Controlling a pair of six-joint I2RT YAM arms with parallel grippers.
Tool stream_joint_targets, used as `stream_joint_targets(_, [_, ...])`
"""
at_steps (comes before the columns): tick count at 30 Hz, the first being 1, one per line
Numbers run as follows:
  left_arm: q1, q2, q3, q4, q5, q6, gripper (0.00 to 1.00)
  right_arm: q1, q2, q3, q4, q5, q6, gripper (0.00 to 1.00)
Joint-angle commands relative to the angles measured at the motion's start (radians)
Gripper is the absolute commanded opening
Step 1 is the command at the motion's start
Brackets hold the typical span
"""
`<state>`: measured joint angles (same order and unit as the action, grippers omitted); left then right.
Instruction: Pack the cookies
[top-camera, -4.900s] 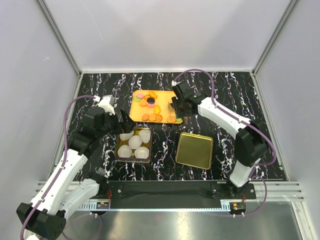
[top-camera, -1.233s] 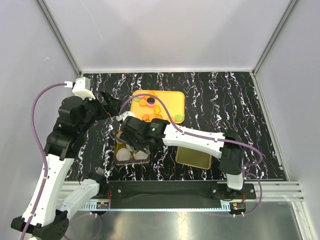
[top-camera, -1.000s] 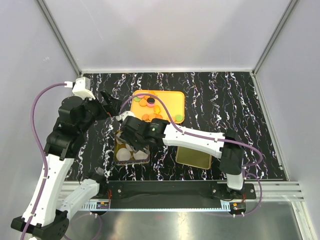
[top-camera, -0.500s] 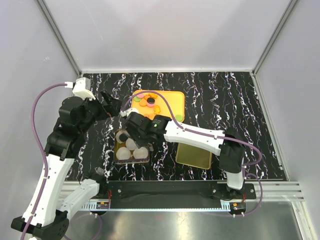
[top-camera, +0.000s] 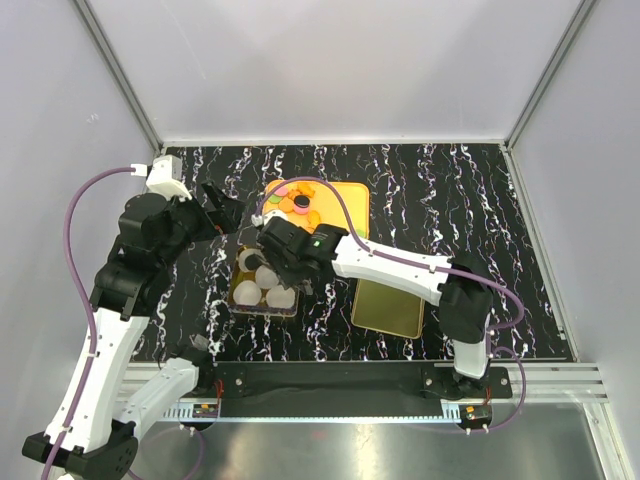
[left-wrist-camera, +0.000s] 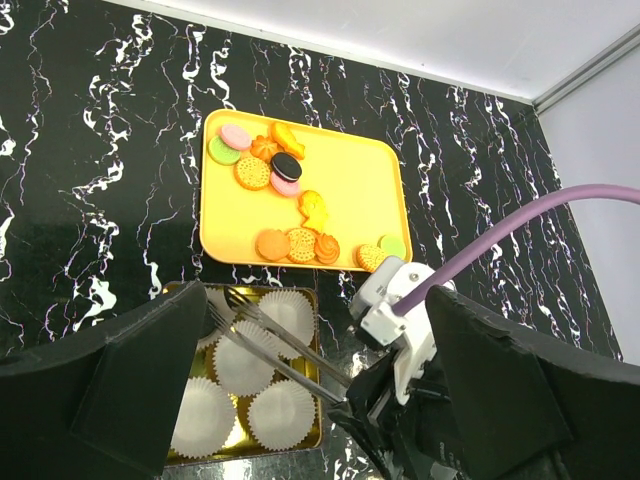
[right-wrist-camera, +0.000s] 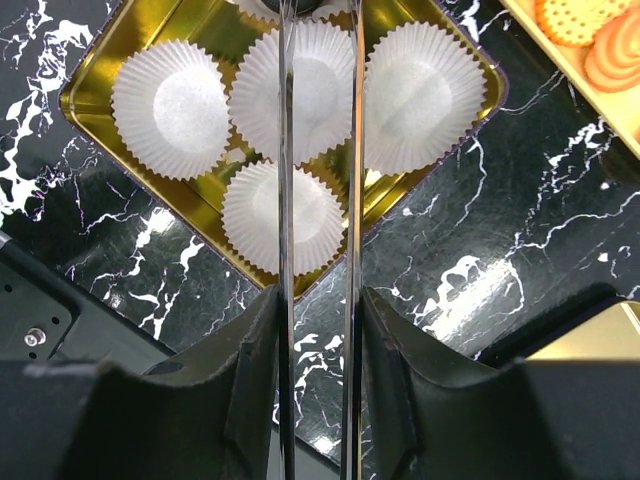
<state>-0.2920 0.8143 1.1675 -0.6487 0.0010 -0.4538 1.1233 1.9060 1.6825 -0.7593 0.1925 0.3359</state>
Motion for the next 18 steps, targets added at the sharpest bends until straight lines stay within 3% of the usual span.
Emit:
stream_joint_targets(1, [-0.004,0.000,-0.008,0.053,0.014,0.000,0.99,-0.008,-0.097,0.008,0.040,0.010,-0.015,0.42])
stream_joint_targets(7, [-0.004,0.002,-0.011,0.055,0.019,-0.002,0.99,-0.016,-0.199,0.003,0.020,0.048,-0.017,0.44])
stream_joint_targets(18, [-0.004,0.014,-0.022,0.077,0.042,-0.011,0.99,-0.249,-0.291,-0.161,0.029,0.073,-0.011,0.48])
